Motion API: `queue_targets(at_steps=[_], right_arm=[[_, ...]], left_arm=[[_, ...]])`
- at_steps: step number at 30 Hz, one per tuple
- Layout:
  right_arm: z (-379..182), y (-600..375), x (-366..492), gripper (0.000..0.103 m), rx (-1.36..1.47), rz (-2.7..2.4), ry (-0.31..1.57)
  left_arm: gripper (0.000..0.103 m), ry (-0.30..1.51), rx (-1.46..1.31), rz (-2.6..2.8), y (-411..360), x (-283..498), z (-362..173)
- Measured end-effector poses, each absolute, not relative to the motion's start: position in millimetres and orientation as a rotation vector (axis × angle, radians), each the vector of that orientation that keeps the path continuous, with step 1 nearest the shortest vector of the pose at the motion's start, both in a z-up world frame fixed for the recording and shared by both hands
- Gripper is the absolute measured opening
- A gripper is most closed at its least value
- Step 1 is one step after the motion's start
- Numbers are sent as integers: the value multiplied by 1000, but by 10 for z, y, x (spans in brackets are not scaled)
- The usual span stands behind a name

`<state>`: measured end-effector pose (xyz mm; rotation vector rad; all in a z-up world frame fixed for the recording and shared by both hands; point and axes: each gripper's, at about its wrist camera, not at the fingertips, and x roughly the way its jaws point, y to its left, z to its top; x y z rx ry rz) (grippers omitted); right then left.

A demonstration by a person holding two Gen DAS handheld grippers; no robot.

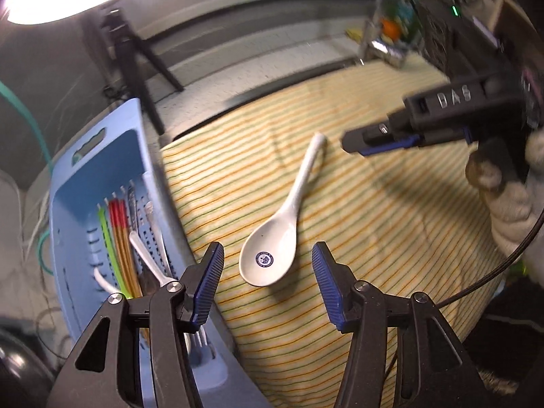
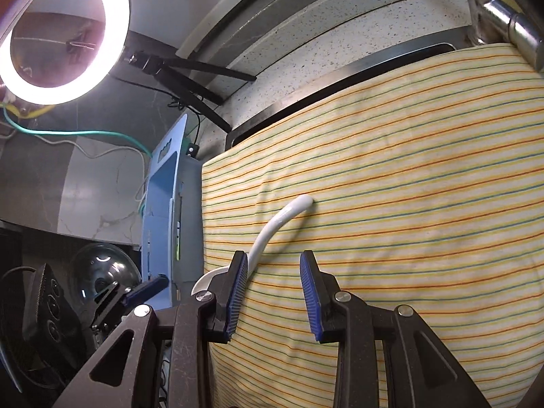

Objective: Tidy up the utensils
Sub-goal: 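Lower the right gripper onto the white ceramic spoon handle and close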

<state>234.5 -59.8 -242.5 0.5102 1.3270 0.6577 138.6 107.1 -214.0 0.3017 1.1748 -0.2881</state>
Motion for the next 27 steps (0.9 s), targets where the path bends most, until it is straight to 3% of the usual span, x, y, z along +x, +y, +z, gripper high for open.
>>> queue_targets(at_steps=[19,21,23,27], right_arm=[[-2624,-271,2479,29,560,662,1352],[-2646,-239,2488,29,563,663,1358],[-2674,-208,2501,29,563,659,1368],[-2733,-161,2527,29,567,652,1383]], left_arm=[[55,1364,472,-373,886,1744,-2720],[53,1363,465,-377,885,1754,-2749],[40,1362,448,-390,881,1758,-2761],[40,1347,447,-393,843,1717,-2744]])
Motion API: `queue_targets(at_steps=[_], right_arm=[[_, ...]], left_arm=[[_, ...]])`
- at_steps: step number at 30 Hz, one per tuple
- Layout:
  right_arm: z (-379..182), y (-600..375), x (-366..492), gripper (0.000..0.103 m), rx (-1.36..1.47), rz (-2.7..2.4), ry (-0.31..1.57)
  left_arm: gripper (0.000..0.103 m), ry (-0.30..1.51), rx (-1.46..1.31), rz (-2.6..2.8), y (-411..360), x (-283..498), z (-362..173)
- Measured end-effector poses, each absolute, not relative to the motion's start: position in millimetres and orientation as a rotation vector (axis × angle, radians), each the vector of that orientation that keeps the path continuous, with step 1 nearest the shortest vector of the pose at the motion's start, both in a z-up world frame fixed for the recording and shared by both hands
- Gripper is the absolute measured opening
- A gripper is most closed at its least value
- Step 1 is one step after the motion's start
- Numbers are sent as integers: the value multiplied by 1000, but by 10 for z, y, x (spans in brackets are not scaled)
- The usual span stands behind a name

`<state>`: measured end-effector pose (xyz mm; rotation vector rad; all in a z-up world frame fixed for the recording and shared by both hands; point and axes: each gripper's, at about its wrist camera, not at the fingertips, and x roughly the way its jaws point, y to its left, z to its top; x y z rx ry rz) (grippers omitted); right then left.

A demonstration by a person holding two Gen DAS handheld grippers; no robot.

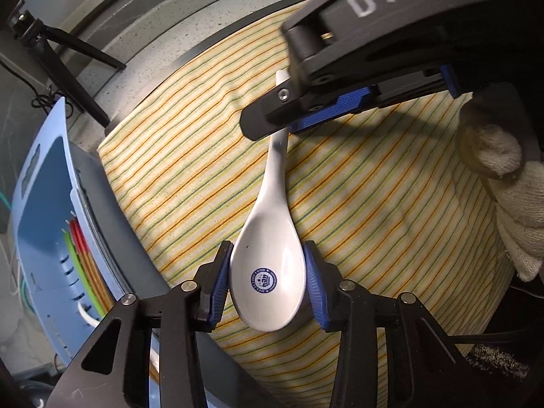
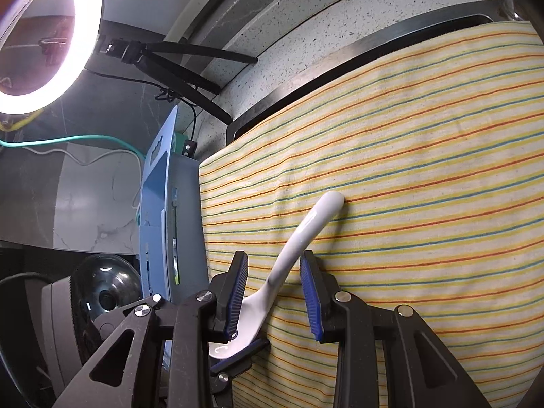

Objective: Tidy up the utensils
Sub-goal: 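Lower the right gripper onto the white ceramic spoon handle and close, then lift the ceramic spoon with the right gripper and carry it over the basket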

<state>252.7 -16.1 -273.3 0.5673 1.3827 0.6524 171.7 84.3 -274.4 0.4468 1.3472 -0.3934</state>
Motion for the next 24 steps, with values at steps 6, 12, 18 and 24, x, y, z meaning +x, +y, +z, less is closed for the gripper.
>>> queue_targets(at_steps=[6,12,18,24], right_arm=[[-2761,-80,2553,16,538,640,1382],[-2752,-104,2536,11,560,657,1394],[-2494,-63,2551,10,551,696,1359],[-2180,133,2561,9,510,762,1322]], left_arm=[[40,1338,350,-380,903,1677,-2712],[39,1318,282,-367,950,1598,-2652],[39,1265,221,-342,1019,1493,-2411],[39,1201,149,-298,1211,1375,-2152]])
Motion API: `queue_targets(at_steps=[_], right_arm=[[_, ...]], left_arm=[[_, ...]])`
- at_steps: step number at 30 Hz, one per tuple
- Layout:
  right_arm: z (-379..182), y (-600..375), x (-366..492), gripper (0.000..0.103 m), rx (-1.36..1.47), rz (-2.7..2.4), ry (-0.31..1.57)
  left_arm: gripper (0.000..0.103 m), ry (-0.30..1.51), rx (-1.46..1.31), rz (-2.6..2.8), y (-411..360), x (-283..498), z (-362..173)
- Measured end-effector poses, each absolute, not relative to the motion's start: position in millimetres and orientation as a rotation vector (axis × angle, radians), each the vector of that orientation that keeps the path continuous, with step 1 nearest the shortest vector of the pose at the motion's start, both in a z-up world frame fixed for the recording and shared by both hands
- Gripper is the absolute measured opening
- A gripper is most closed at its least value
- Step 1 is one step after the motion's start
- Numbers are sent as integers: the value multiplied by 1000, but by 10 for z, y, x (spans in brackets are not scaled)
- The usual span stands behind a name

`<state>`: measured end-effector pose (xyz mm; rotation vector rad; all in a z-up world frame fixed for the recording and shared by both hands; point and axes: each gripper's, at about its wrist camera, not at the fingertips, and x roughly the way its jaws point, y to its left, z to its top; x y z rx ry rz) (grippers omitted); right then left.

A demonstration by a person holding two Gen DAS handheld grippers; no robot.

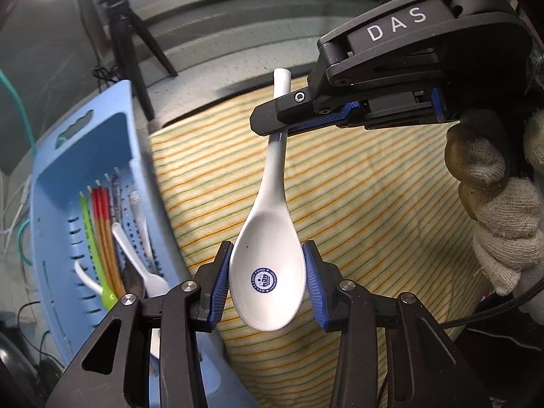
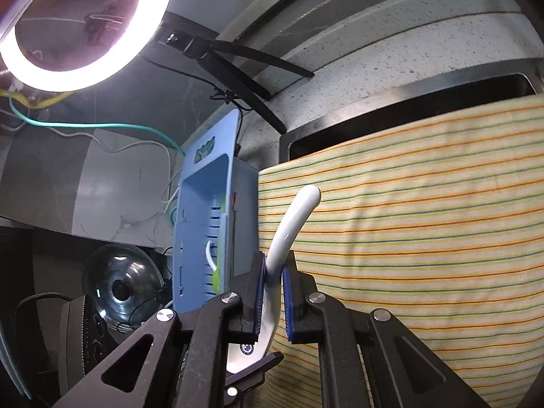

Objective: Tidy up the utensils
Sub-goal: 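Lift the ceramic spoon with the right gripper and carry it over the basket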

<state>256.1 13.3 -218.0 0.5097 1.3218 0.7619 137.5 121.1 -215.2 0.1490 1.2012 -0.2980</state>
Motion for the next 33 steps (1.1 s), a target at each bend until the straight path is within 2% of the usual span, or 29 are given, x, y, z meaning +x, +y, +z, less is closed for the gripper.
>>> queue_targets(at_steps=[16,33], right_arm=[[-1861,1116,2343,9,365,946,1310],[-1952,1700,2345,9,239,973,1329]], left_arm=[[39,1136,24,-121,1914,1051,-1957],[39,1155,-70,-52,2349,1141,-2138]])
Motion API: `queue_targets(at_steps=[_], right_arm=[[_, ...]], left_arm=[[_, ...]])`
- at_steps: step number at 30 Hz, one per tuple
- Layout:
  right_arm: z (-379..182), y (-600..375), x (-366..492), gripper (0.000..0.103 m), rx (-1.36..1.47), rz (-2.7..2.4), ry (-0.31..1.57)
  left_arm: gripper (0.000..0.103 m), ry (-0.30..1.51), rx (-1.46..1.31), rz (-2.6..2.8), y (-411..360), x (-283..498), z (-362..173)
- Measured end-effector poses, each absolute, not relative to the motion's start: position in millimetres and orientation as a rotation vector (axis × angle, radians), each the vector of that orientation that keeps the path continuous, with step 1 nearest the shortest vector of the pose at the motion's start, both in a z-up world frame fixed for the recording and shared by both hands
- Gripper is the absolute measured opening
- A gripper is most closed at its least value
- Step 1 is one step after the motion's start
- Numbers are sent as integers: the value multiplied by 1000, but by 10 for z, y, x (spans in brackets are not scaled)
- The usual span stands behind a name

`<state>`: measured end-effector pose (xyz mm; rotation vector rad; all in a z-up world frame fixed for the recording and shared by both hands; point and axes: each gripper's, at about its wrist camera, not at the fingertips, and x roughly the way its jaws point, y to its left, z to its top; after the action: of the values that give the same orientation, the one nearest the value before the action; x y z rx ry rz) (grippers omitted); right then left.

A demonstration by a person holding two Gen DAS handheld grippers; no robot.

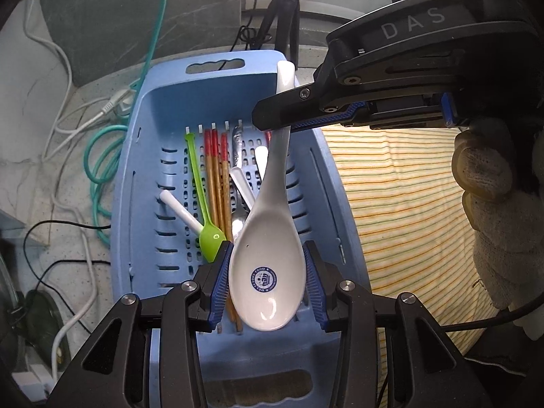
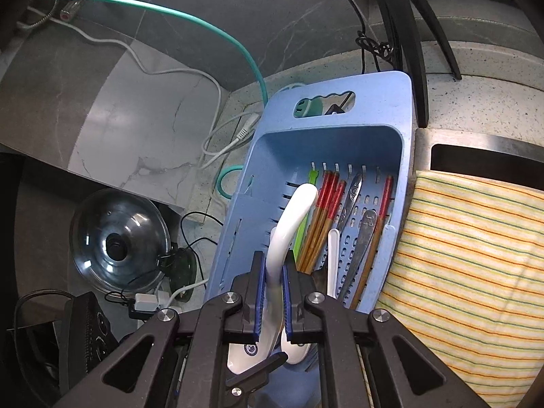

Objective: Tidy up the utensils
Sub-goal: 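Lift the ceramic spoon with the right gripper and carry it over the basket, then open the right gripper to release the ceramic spoon into the basket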

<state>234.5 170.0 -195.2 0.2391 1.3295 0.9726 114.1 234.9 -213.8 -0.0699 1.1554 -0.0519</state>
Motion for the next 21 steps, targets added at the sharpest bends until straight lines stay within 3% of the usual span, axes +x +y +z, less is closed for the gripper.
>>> queue_targets(at_steps=[8,9,10,11,12,17,21], right_arm=[[-1937,1822,2354,13,169,982,1296],[-1930,1846,2353,20,155,983,1293],[-1927,1848,2356,27,151,982,1289],[-1916,1842,2355,43,150,976,1280],[-1901,1823,2355,53,154,971,1264],[-1864,1803,2366,63,102,958,1233],[-1849,1765,2368,64,100,950,1219]], left_arm=[[42,1177,-83,-19,2391,1238,-2166],[45,1182,-84,-10,2395,1251,-2168],[55,1181,-79,3,2402,1263,-2163],[64,1176,-71,18,2407,1271,-2152],[66,1175,-69,28,2411,1280,-2146],[66,1166,-87,44,2439,1276,-2132],[66,1152,-99,52,2414,1252,-2110]])
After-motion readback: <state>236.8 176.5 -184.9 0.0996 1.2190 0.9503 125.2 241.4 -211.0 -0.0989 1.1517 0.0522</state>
